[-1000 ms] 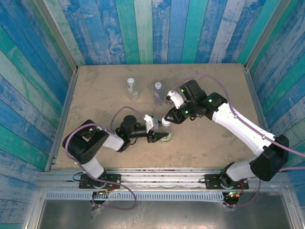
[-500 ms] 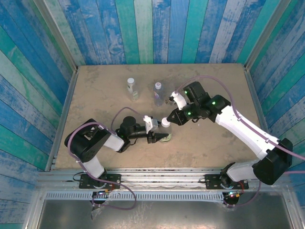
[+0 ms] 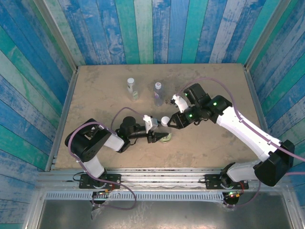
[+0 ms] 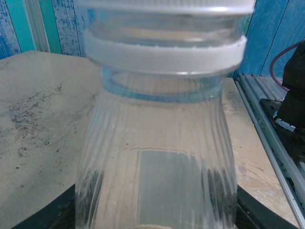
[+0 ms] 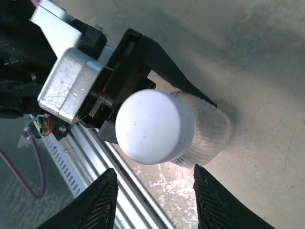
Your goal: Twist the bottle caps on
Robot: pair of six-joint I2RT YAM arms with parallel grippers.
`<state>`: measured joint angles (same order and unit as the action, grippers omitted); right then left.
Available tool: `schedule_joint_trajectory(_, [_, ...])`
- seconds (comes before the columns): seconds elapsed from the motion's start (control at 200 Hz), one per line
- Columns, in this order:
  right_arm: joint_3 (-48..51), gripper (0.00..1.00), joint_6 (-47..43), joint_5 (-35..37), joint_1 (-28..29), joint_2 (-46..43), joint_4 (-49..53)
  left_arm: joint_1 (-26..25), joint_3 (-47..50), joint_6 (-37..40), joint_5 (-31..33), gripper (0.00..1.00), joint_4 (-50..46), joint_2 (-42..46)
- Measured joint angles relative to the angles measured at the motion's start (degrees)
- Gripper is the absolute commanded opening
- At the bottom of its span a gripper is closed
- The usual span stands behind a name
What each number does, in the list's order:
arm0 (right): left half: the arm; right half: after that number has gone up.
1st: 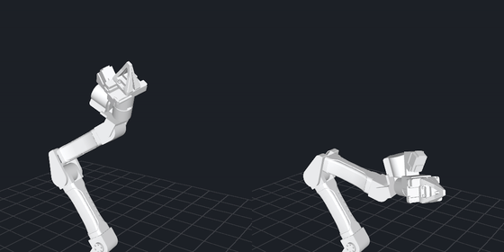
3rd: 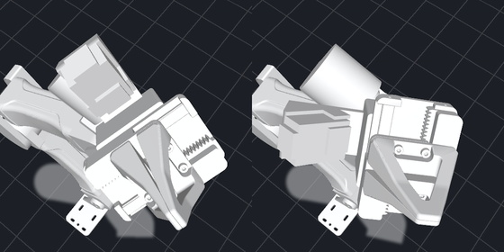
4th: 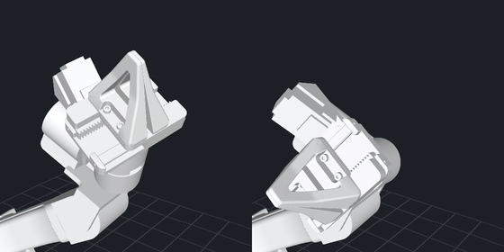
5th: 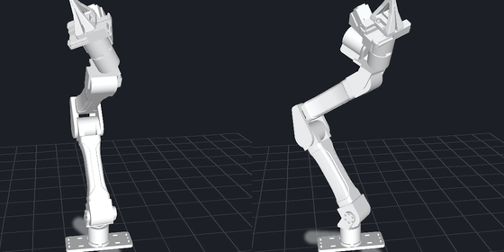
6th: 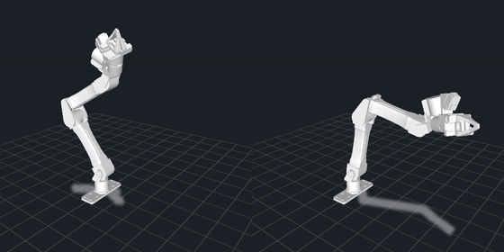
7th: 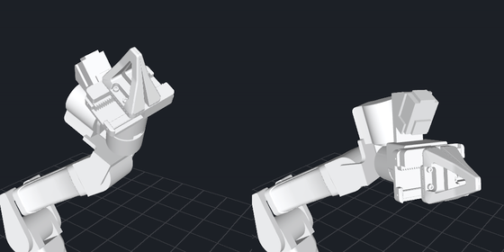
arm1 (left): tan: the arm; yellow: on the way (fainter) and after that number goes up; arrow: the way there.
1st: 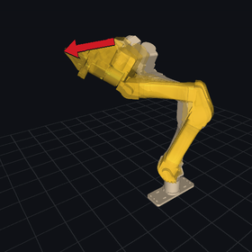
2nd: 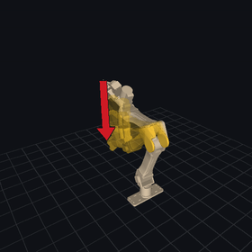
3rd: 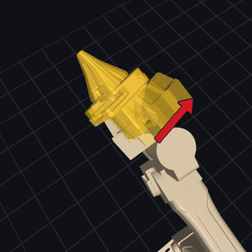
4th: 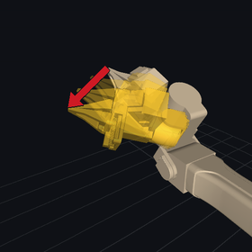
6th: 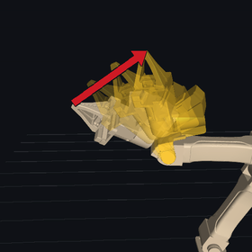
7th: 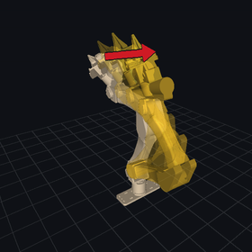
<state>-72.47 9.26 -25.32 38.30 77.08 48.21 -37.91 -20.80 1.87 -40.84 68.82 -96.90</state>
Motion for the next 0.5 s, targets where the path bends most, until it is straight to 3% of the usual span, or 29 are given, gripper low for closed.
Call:
schedule_joint_trajectory(0.115, [-2.3, 0.50, 0.0, 1.2, 0.0, 0.0, 0.2, 0.0, 0.0, -0.1, 0.0, 0.59, 0.0, 0.0])
schedule_joint_trajectory(0.24, [-4.3, 0.36, 0.3, 2.6, 0.0, 1.1, 0.2, 0.0, 0.0, -0.2, 0.0, 0.59, 0.0, 0.0])
schedule_joint_trajectory(0.501, [-5.8, 0.24, 0.1, 1.9, -0.4, 6.3, 0.2, 0.0, 0.0, -0.2, 0.1, 0.59, 0.0, 0.0])
